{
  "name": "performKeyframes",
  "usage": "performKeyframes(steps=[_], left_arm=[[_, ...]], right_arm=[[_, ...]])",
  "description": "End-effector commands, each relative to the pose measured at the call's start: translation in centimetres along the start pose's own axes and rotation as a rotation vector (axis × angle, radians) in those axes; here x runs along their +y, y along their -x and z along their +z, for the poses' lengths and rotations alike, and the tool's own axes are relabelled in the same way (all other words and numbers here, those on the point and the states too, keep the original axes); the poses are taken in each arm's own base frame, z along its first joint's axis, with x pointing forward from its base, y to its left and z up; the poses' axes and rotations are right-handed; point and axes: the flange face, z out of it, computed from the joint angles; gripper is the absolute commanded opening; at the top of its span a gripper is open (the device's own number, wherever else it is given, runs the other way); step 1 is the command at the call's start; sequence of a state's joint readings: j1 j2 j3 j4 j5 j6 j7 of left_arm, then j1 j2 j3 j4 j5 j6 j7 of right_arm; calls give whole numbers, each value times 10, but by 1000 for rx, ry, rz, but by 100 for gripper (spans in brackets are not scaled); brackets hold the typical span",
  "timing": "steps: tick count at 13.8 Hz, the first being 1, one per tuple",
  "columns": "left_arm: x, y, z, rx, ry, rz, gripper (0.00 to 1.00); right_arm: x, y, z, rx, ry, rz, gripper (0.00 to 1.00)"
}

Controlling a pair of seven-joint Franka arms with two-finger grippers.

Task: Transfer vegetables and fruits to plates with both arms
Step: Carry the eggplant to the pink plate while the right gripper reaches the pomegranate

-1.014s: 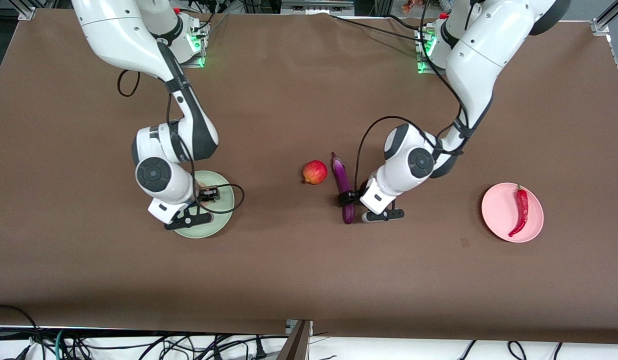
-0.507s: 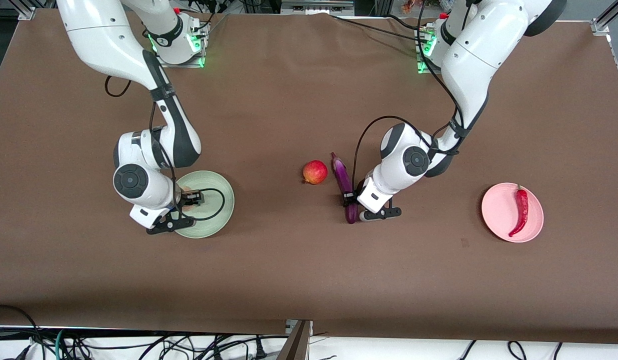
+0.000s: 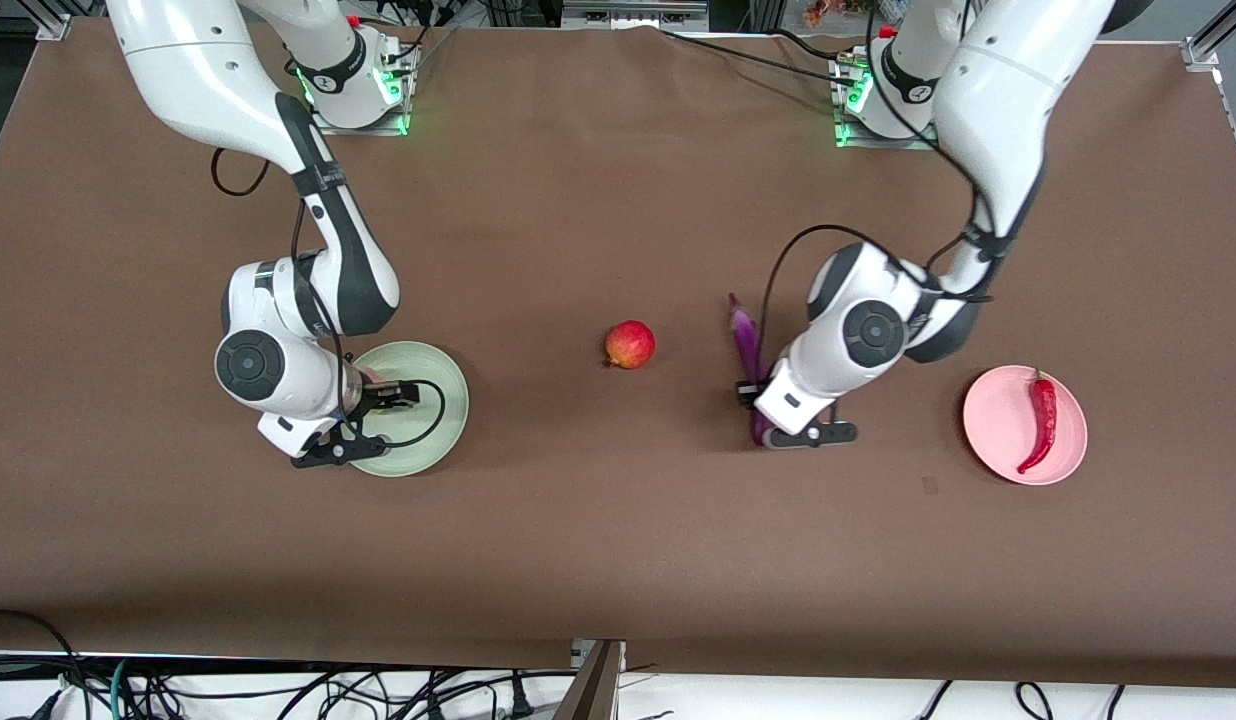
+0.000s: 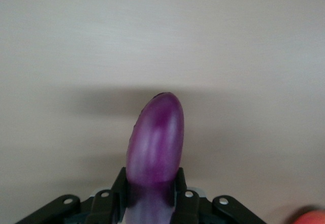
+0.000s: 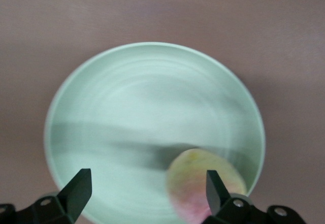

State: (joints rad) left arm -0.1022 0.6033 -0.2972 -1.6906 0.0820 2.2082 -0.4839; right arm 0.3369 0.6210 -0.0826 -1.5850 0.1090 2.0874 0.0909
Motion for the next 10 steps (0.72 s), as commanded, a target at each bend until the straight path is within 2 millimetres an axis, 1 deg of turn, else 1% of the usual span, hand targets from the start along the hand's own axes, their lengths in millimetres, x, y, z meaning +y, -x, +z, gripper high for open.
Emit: performKeyframes(steps=[1, 2, 3, 4, 5, 6, 7, 8, 9, 10], left_arm=[[-57, -6, -31, -54, -117, 96, 5], [-81, -9, -30, -88, -172, 138, 7], [-111, -16, -31, -101, -237, 185, 9], [-130, -20, -31, -101, -278, 221, 10], [-144, -22, -25, -119, -310, 239, 11], [-169, -27, -18, -137, -366, 242, 11], [-191, -32, -11, -141, -435, 278, 11], [-207, -36, -5, -149, -500, 335, 11], [-221, -40, -7, -149, -545, 367, 11], [-238, -45, -10, -148, -557, 361, 10]], right_arm=[[-52, 5, -26, -1, -22, 111, 99], [-89, 14, -22, 0, -10, 164, 99], [-117, 22, -19, 3, -5, 216, 99], [-137, 28, -17, 5, -3, 262, 99], [-157, 33, -21, 11, -15, 284, 99], [-188, 42, -25, 10, -39, 306, 99], [-215, 51, -21, 3, -47, 347, 99], [-238, 56, -20, 16, -58, 396, 99], [-257, 61, -13, 24, -63, 448, 99], [-276, 66, -11, 37, -75, 487, 99]])
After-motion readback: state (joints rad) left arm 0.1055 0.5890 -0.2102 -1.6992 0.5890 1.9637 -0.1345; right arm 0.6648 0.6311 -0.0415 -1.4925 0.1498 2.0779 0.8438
